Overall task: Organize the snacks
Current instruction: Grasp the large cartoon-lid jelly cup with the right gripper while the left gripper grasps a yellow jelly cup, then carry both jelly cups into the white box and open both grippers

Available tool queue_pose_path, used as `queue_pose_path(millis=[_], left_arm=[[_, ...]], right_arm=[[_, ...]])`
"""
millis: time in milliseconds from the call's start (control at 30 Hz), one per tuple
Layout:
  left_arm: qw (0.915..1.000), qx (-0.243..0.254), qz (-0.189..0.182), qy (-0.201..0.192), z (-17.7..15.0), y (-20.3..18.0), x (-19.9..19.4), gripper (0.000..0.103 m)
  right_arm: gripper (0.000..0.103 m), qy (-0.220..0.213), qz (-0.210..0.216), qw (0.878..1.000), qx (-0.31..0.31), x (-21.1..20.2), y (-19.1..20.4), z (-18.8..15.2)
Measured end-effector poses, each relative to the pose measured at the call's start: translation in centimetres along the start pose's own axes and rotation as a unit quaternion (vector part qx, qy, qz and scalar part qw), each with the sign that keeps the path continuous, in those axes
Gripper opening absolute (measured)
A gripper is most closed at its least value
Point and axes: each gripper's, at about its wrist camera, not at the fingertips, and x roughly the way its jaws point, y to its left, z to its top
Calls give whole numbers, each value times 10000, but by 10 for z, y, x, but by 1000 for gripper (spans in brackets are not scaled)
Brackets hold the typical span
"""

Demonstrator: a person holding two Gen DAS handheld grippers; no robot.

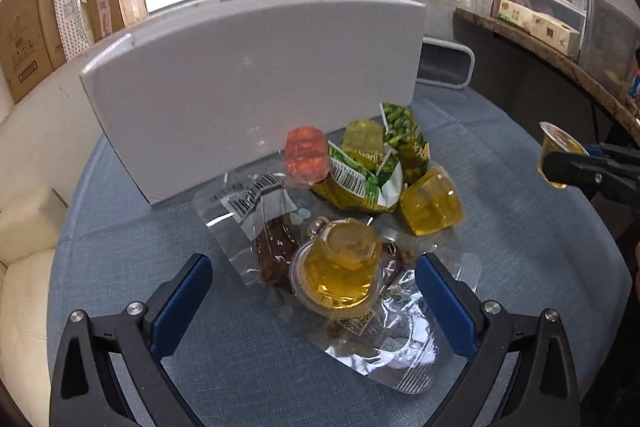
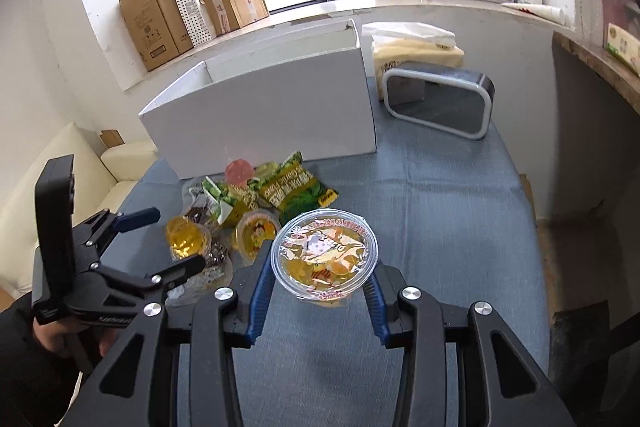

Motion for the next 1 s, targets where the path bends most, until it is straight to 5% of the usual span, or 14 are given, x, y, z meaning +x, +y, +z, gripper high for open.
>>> queue_pose_path(millis=[233, 300, 333, 567, 1000], left_arm=[[9999, 6, -101, 99, 3, 4, 7, 70], [9999, 82, 84, 36, 3, 4, 2, 49], [9999, 68, 66, 59, 4, 5, 0, 46], [9993, -13, -377, 7, 6, 7, -18, 46], [9967, -21, -427, -695, 30, 11, -79, 46]], right_arm=[[45, 39, 53, 10000, 18, 3, 6, -6], [45, 26, 64, 10000, 7, 4, 8, -6], [45, 27, 78, 10000, 3, 4, 9, -6], [45, -36, 138, 9999, -21, 1, 16, -2], [45, -338, 278, 9987, -265, -11, 41, 24]])
